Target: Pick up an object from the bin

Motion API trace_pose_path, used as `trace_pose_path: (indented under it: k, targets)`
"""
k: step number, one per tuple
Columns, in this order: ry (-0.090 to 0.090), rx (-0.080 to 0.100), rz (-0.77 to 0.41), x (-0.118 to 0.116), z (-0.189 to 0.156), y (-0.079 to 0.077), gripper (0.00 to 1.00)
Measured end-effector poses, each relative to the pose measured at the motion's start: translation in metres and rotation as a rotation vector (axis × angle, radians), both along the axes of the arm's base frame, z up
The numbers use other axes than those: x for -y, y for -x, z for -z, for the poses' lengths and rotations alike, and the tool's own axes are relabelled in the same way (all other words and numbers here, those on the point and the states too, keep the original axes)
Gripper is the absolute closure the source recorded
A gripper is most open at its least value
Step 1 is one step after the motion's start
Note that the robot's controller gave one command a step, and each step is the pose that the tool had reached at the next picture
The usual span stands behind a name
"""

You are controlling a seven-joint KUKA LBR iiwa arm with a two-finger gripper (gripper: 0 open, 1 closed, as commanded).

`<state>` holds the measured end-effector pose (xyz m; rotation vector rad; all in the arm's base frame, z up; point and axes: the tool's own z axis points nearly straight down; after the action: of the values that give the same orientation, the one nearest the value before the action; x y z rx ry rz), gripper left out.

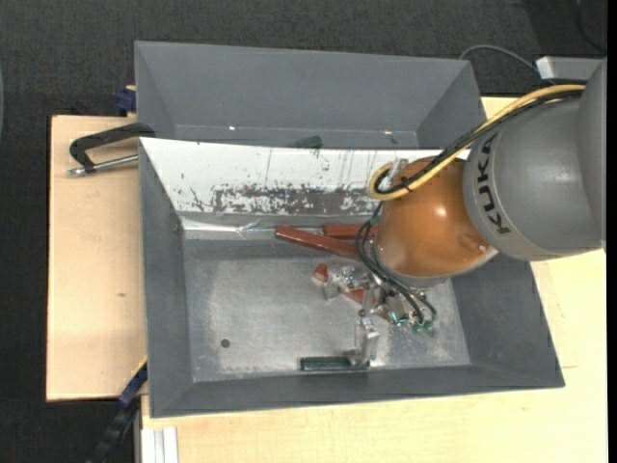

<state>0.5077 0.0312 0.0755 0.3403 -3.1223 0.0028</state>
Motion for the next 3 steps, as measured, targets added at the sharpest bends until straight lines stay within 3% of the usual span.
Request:
trace_pose_path:
  k: [1,2,3]
  targets:
    - [-0.003,0.0,-0.072,-0.037,-0.061,0.006,0.0]
    - [-0.004,0.009,0.03,-0.024,-0.046,0.007,0.0]
    - [-0.003,0.0,-0.053,0.025,-0.019,0.012,0.0]
